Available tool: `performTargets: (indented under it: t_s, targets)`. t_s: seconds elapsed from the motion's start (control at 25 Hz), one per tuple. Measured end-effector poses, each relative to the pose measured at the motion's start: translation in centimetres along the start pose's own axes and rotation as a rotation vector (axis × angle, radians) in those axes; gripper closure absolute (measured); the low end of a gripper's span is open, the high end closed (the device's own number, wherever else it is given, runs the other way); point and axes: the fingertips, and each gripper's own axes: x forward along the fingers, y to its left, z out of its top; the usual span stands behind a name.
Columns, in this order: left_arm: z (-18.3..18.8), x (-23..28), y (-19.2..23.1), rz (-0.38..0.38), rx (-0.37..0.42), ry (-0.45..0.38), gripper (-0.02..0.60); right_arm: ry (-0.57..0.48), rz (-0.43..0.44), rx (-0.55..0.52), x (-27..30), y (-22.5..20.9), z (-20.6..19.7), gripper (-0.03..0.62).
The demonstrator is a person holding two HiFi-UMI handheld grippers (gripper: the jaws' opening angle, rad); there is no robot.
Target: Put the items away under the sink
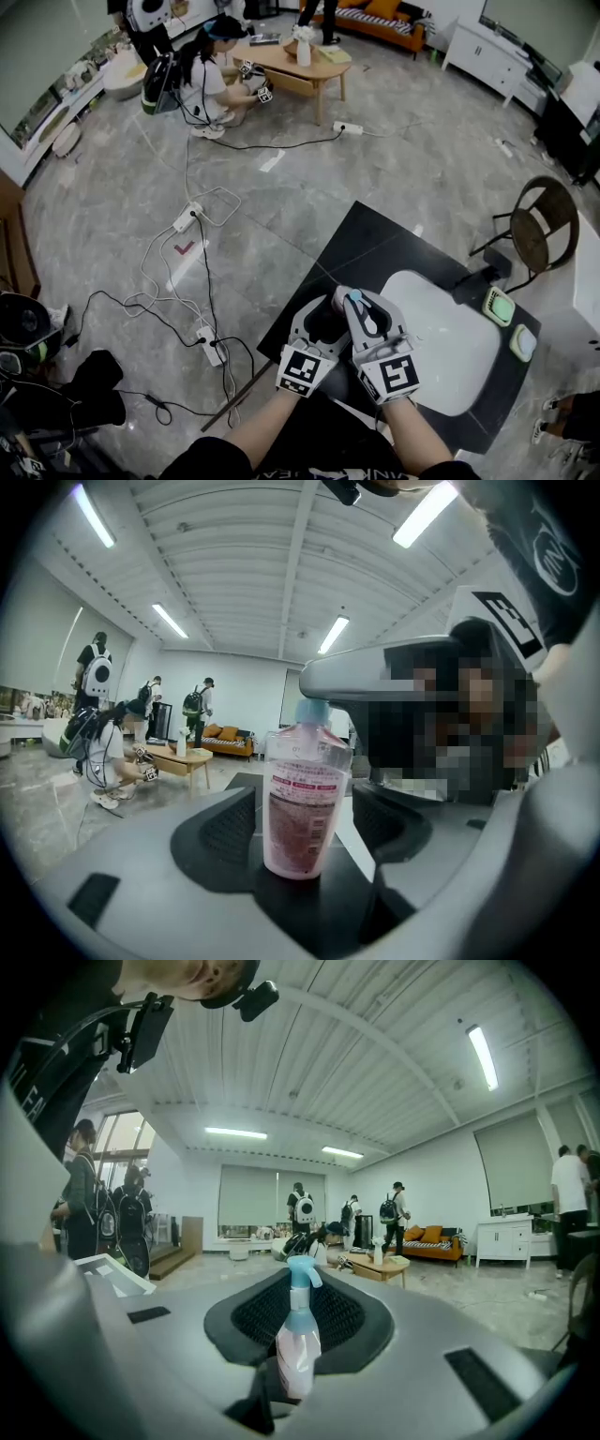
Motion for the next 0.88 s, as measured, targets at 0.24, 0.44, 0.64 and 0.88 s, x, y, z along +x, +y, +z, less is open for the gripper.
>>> performTargets:
  t_s: [0.24,0.44,0.64,0.88]
  targets:
    - [-0.1,1.4,0.1,-0.103,0.061,0.026,0.232,-0.001,0.018,0.007,-0.3,0.3,-0.1,0.52]
    - [-0.8,2.1,-0.7,-0.179,0.082,0.061,0.232,0.001,0.041,0.005,-0.4,1.0,0.0,0.519]
    - [-0.6,1.7,-0.7,-0.148,0.085,0.04,0.244,0.002,0.05,0.002,-0.7,1.4,0.0,0.519]
    - [-0.4,0.8,-0.9,-0.127,0.085,0.03,0.245,-0.021,0.063,0.003,-1.0,2.2,0.4,0.519]
